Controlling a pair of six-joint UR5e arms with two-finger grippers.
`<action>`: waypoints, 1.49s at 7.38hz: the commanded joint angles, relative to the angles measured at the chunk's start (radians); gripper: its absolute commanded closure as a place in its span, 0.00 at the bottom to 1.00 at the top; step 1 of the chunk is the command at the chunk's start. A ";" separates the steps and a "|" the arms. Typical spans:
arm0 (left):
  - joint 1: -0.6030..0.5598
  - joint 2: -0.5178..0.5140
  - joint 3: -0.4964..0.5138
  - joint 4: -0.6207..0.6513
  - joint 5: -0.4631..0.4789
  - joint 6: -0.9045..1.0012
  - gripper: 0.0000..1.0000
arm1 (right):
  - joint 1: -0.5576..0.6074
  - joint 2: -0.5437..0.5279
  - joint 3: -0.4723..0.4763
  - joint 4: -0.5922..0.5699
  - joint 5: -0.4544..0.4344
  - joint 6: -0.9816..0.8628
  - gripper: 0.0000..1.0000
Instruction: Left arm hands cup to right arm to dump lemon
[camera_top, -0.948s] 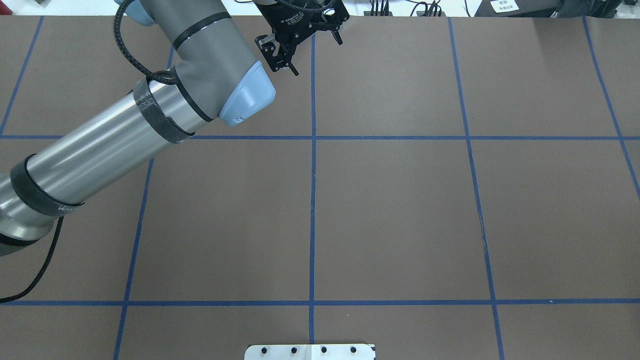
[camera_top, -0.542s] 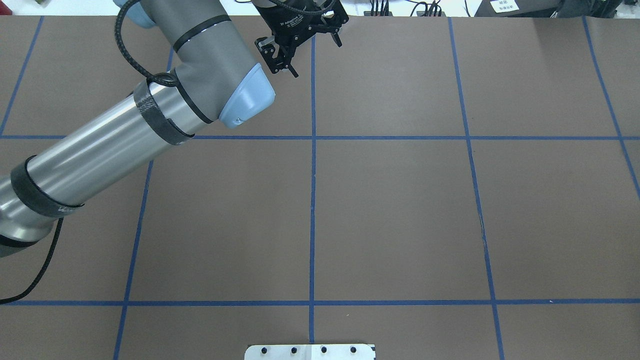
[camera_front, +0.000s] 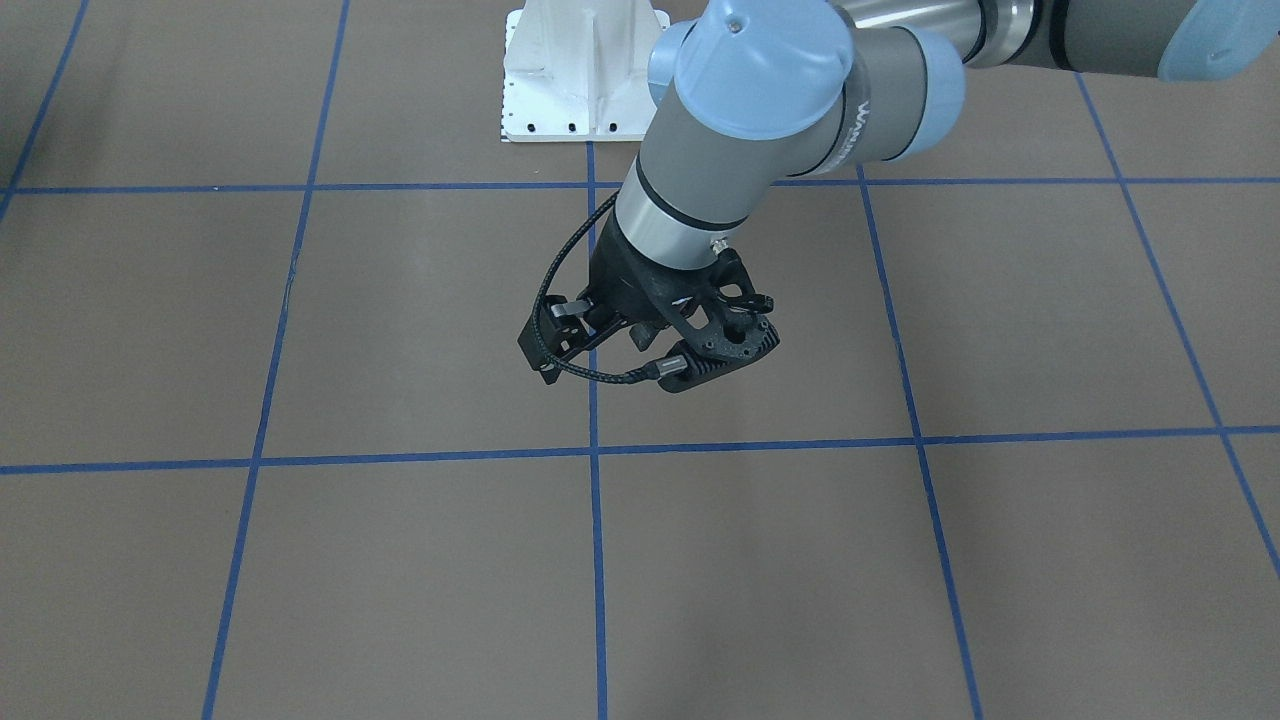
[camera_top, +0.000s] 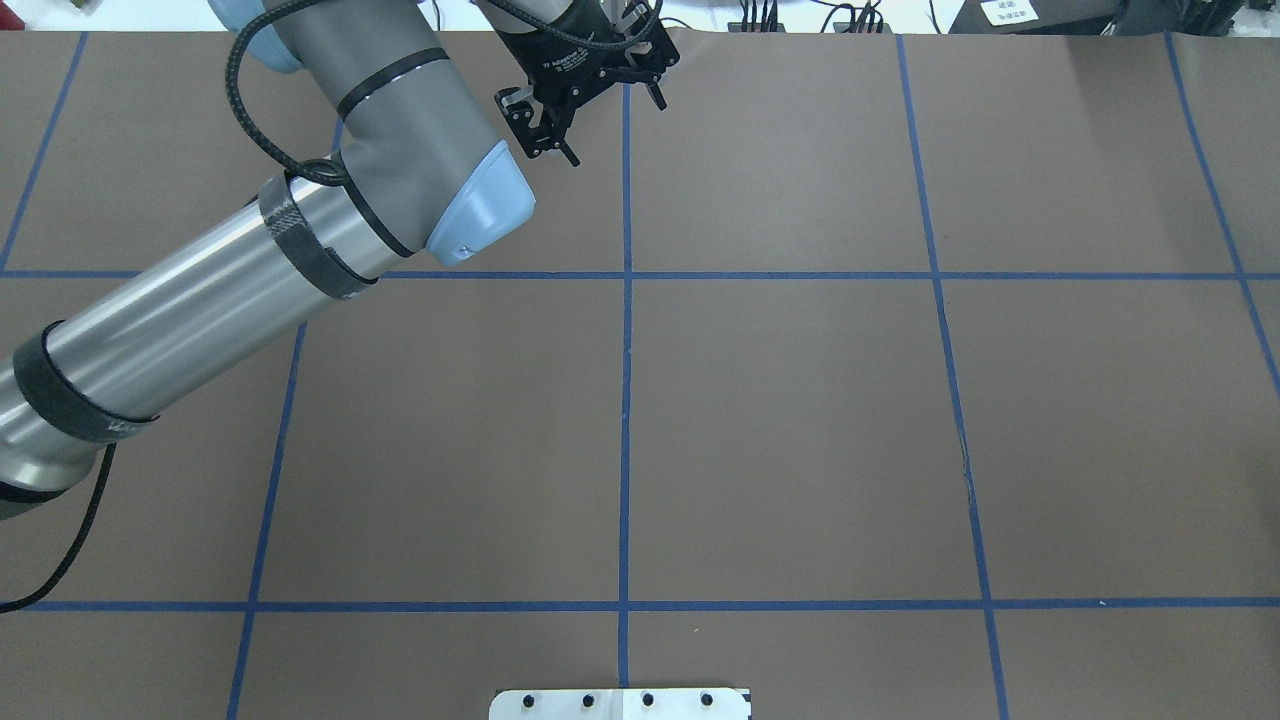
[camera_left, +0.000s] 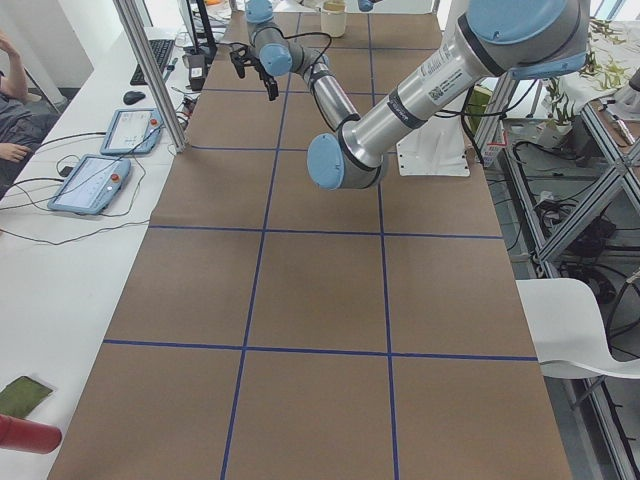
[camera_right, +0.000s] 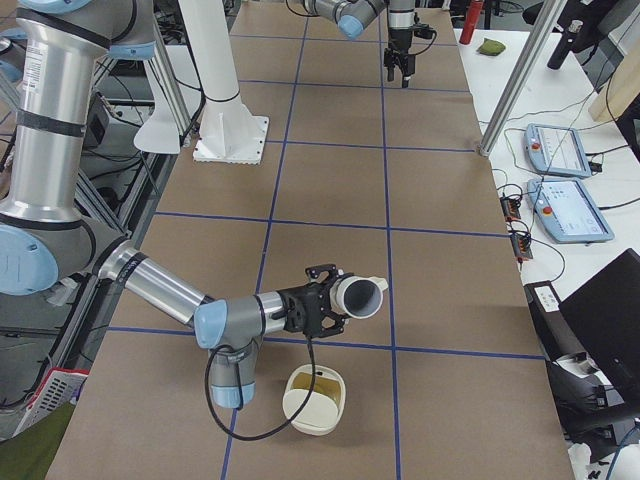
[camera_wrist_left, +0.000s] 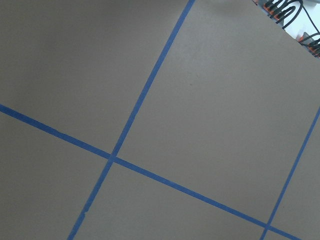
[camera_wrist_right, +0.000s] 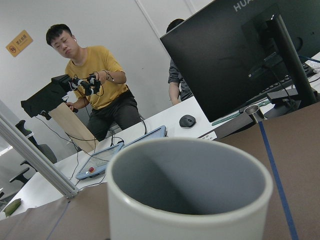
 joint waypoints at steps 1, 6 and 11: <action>0.000 0.061 -0.009 -0.098 0.017 0.037 0.00 | 0.001 0.040 0.249 -0.402 0.069 -0.235 0.53; -0.002 0.081 -0.010 -0.126 0.015 0.033 0.00 | -0.165 0.264 0.444 -1.025 -0.018 -0.662 0.54; -0.008 0.081 -0.009 -0.117 0.008 0.037 0.00 | -0.739 0.409 0.525 -1.332 -0.737 -0.740 0.54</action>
